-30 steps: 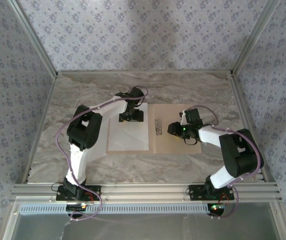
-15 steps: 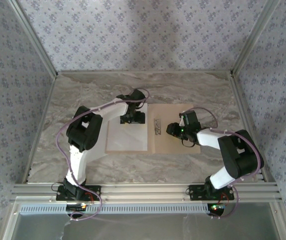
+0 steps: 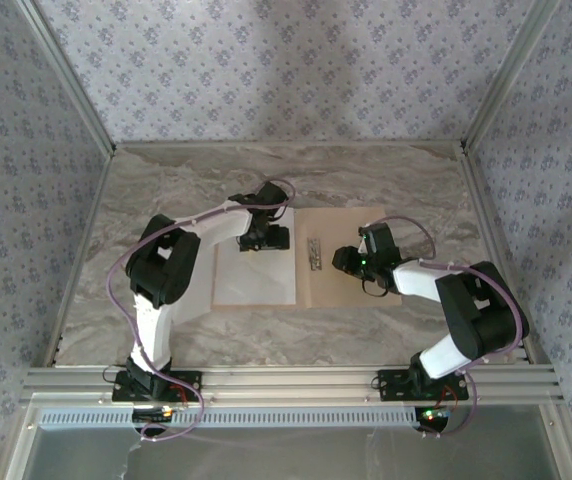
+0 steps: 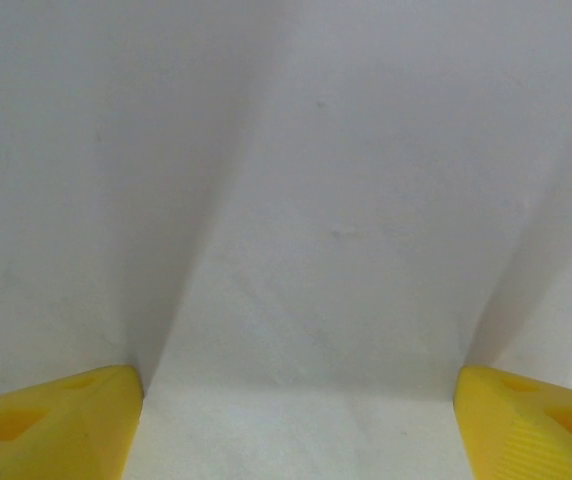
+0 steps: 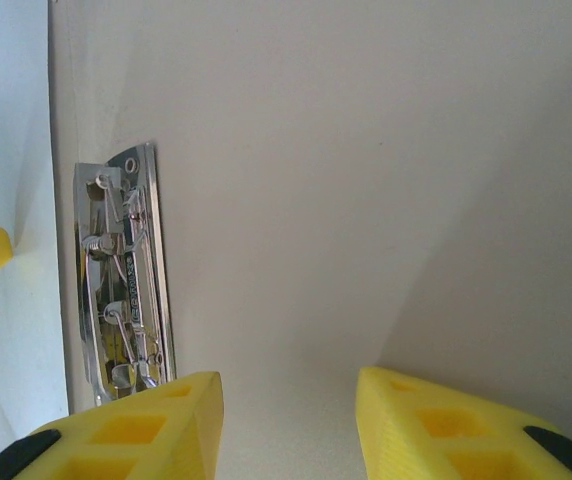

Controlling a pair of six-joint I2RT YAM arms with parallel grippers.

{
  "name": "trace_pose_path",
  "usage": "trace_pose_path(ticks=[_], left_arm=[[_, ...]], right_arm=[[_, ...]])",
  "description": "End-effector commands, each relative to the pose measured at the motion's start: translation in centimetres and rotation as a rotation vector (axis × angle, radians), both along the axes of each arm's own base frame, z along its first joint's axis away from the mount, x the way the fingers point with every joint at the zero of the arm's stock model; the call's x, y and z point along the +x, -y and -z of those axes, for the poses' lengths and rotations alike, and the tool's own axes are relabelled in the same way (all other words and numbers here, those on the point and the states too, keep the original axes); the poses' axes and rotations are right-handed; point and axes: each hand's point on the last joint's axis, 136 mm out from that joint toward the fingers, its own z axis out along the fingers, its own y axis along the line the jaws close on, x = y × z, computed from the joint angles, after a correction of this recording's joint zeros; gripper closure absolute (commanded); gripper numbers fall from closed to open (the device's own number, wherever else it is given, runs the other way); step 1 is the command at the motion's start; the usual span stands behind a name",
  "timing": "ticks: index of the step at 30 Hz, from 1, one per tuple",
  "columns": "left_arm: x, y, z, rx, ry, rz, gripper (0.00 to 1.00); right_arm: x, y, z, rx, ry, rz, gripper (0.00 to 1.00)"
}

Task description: Put the files into the folder

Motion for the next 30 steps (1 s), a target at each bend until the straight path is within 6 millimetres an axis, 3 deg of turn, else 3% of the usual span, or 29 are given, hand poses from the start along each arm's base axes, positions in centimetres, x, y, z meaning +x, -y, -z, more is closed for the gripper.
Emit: trace_pose_path(ticks=[1, 12, 30], left_arm=[[-1.1, -1.4, -0.5, 0.003, -0.038, -0.038, 0.18], [-1.3, -3.1, -0.8, 0.010, -0.044, -0.073, 0.18], [-3.2, 0.2, -0.3, -0.102, -0.073, -0.018, 0.18]], right_arm=[[-2.3, 1.5, 2.6, -0.067, -0.102, 0.038, 0.57], [-2.5, 1.5, 2.9, -0.073, -0.103, 0.042, 0.57], [-2.6, 1.5, 3.6, -0.074, -0.119, 0.050, 0.57]])
